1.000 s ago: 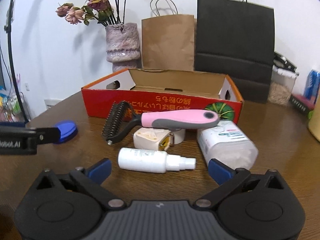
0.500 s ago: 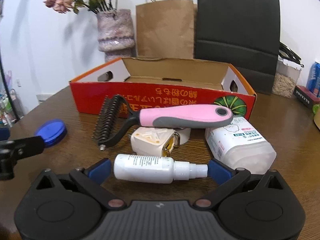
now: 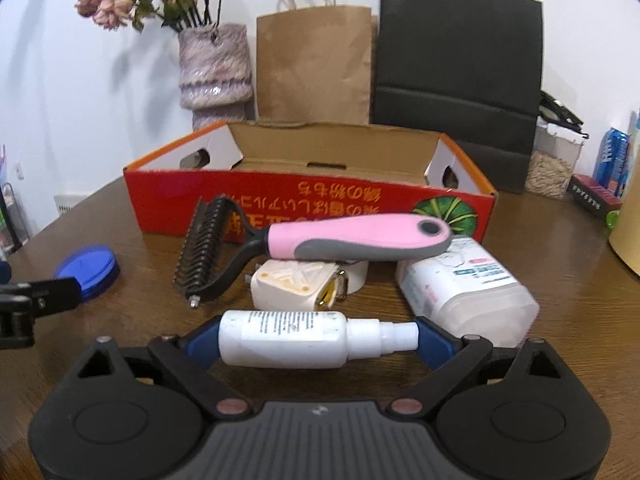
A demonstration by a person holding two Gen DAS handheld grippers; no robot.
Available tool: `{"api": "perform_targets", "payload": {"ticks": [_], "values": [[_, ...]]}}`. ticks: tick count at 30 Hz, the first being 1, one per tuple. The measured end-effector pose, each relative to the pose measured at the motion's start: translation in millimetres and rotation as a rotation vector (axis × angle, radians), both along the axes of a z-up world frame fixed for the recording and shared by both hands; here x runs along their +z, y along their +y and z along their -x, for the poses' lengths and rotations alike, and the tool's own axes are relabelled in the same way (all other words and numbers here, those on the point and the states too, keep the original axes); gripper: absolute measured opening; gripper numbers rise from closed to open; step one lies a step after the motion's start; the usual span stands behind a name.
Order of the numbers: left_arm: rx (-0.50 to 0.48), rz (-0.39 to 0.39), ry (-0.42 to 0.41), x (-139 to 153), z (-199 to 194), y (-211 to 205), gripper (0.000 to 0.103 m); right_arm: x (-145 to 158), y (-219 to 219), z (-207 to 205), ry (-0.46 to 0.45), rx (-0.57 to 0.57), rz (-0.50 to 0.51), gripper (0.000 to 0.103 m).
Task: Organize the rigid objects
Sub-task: 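Grasp the round blue lid with the left gripper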
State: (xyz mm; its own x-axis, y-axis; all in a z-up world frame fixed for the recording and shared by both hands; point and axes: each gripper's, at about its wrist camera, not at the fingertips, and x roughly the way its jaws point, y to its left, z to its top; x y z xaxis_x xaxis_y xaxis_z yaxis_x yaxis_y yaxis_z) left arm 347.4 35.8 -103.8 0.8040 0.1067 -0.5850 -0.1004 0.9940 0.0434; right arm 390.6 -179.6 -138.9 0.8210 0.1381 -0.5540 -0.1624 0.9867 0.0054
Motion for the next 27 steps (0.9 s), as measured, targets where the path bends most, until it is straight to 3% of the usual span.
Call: {"api": "perform_targets", "payload": {"ticks": [7,27], "values": [[-0.016,-0.012,0.032,-9.4,-10.9,14.2,0.103,8.6,-5.6,9.6,-0.073,-0.012,-0.024,0.097],[0.010,0.053,0.097,-25.1,-58.3,31.3,0.103,14.8,-10.5,11.8,-0.151,-0.058,-0.035,0.097]]}}
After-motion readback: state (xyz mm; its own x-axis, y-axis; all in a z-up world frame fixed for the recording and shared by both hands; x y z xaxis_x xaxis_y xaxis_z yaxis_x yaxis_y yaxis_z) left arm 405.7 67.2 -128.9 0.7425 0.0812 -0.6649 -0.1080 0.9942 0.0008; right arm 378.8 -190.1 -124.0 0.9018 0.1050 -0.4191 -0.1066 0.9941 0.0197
